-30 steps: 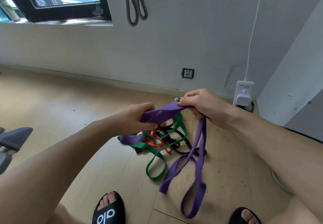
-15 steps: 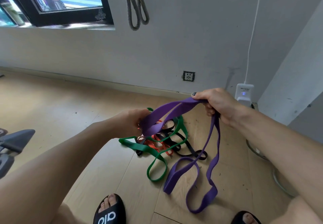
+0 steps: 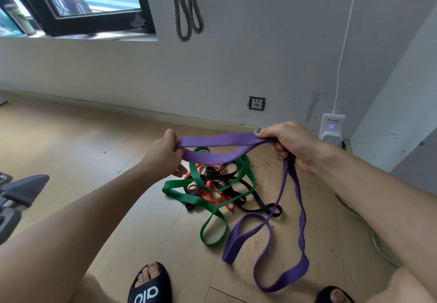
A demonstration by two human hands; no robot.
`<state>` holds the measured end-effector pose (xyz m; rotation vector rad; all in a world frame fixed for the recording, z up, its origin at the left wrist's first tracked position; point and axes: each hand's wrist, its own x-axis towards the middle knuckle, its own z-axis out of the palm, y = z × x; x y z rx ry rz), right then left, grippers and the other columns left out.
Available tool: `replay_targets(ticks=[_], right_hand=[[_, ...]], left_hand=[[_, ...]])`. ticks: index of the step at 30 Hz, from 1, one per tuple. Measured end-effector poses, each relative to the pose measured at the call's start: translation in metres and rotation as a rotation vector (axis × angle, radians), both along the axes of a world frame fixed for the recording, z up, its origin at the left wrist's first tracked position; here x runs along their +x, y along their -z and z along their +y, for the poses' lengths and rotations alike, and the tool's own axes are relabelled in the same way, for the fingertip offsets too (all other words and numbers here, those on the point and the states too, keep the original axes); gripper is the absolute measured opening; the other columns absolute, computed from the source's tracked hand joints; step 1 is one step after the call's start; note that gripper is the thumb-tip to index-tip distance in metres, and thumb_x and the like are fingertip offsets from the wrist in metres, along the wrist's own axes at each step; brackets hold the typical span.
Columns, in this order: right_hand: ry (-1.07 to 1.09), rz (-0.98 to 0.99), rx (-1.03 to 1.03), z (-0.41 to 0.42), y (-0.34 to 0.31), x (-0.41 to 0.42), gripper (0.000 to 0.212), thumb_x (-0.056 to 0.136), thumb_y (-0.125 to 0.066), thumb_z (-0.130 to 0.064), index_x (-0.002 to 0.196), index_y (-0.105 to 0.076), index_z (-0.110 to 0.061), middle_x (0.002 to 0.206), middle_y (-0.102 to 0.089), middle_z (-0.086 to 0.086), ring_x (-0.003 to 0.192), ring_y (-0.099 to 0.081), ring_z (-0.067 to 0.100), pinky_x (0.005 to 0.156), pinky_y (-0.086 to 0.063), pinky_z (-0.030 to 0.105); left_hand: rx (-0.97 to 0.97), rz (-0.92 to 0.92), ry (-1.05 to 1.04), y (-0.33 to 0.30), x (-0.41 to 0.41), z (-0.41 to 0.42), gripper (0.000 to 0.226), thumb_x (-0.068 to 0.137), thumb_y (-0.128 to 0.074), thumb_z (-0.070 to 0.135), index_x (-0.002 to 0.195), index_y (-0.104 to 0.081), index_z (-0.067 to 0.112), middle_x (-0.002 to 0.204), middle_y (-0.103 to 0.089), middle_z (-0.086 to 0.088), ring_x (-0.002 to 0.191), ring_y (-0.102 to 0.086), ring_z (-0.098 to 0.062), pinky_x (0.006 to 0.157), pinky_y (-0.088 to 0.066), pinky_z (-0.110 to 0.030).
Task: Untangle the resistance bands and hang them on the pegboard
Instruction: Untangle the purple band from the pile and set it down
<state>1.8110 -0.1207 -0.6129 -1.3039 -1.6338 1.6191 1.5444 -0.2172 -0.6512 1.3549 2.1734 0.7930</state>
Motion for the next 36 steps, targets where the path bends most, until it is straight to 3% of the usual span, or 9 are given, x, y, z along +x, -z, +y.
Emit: replay_targets(ticks=[3, 7, 10, 15, 18, 21, 24, 28, 36], right_hand=[[-0.052, 0.027, -0.02, -0.005, -0.002, -0.003, 0.047, 0.092, -0.066, -0.015, 0.046, -0.066, -0.021, 0.048, -0.033, -0.002, 0.044, -0.028, 0.014, 0.049, -0.024, 0.028], [-0.247, 0.011, 0.024, -0.017, -0.005, -0.013, 0.034, 0.095, -0.066, -0.016, 0.062, -0.06, -0.017, 0.048, -0.04, -0.006, 0.045, -0.031, 0.011, 0.048, -0.025, 0.026], [-0.387, -0.036, 0.108, -0.029, -0.005, -0.023, 0.026, 0.096, -0.068, -0.024, 0.075, -0.067, -0.01, 0.053, -0.049, -0.003, 0.047, -0.038, 0.011, 0.047, -0.031, 0.022], [-0.496, 0.003, 0.097, -0.031, -0.006, -0.024, 0.031, 0.092, -0.073, -0.031, 0.09, -0.065, -0.001, 0.07, -0.055, 0.011, 0.06, -0.049, 0.018, 0.055, -0.041, 0.026], [-0.549, -0.181, 0.25, -0.022, -0.003, -0.012, 0.025, 0.079, -0.083, -0.011, 0.098, -0.066, -0.008, 0.079, -0.065, 0.001, 0.066, -0.059, 0.01, 0.062, -0.044, 0.024], [-0.592, -0.376, 0.406, -0.016, 0.008, -0.004, 0.033, 0.072, -0.08, -0.004, 0.092, -0.062, -0.024, 0.076, -0.061, -0.008, 0.062, -0.055, 0.004, 0.06, -0.043, 0.022], [-0.56, -0.469, 0.468, -0.005, 0.022, 0.006, 0.025, 0.074, -0.074, -0.005, 0.084, -0.059, -0.023, 0.071, -0.053, -0.005, 0.064, -0.05, 0.01, 0.063, -0.043, 0.03], [-0.475, -0.488, 0.437, 0.007, 0.027, 0.025, 0.027, 0.078, -0.076, -0.006, 0.09, -0.06, -0.023, 0.079, -0.059, -0.001, 0.069, -0.057, 0.013, 0.066, -0.047, 0.029], [-0.34, -0.2, 0.588, -0.019, -0.008, 0.001, 0.034, 0.073, -0.071, 0.0, 0.096, -0.059, -0.022, 0.088, -0.065, -0.003, 0.073, -0.057, 0.009, 0.064, -0.044, 0.019]], left_hand=[[-0.156, 0.321, 0.203, 0.007, -0.009, -0.002, 0.04, 0.091, -0.068, 0.019, 0.117, -0.038, 0.015, 0.114, -0.068, -0.009, 0.088, -0.066, -0.031, 0.08, -0.058, -0.045], [-0.264, 0.108, 0.519, 0.001, 0.01, -0.007, 0.095, 0.077, -0.087, 0.036, 0.148, -0.024, 0.038, 0.143, -0.051, 0.003, 0.13, -0.049, -0.018, 0.107, -0.046, -0.039], [-0.119, -0.067, 0.644, -0.012, 0.041, -0.006, 0.075, 0.079, -0.082, 0.048, 0.141, -0.04, 0.044, 0.139, -0.058, 0.013, 0.131, -0.053, -0.008, 0.108, -0.048, -0.041], [0.061, -0.16, 0.628, -0.022, 0.06, -0.006, 0.02, 0.084, -0.079, 0.03, 0.101, -0.069, 0.029, 0.092, -0.074, 0.01, 0.087, -0.071, -0.012, 0.082, -0.06, -0.039], [0.068, -0.023, 0.577, -0.025, 0.049, -0.004, 0.03, 0.081, -0.075, 0.045, 0.081, -0.058, 0.02, 0.067, -0.055, 0.01, 0.061, -0.048, -0.011, 0.06, -0.043, -0.032], [0.061, 0.054, 0.588, -0.033, 0.044, -0.003, 0.019, 0.09, -0.073, 0.03, 0.082, -0.059, 0.019, 0.069, -0.057, 0.006, 0.06, -0.051, -0.008, 0.06, -0.042, -0.027], [0.057, -0.194, 0.556, -0.044, 0.039, -0.008, 0.011, 0.095, -0.07, 0.019, 0.1, -0.067, 0.01, 0.089, -0.069, -0.015, 0.08, -0.074, -0.02, 0.078, -0.06, -0.035], [0.135, -0.297, 0.417, -0.044, 0.015, -0.015, 0.011, 0.099, -0.064, 0.013, 0.106, -0.069, 0.007, 0.081, -0.07, -0.004, 0.078, -0.072, -0.016, 0.073, -0.058, -0.024], [-0.688, 0.367, 0.624, -0.004, 0.004, -0.013, 0.025, 0.083, -0.077, 0.041, 0.097, -0.063, 0.025, 0.099, -0.068, 0.006, 0.091, -0.063, -0.016, 0.082, -0.053, -0.031]])
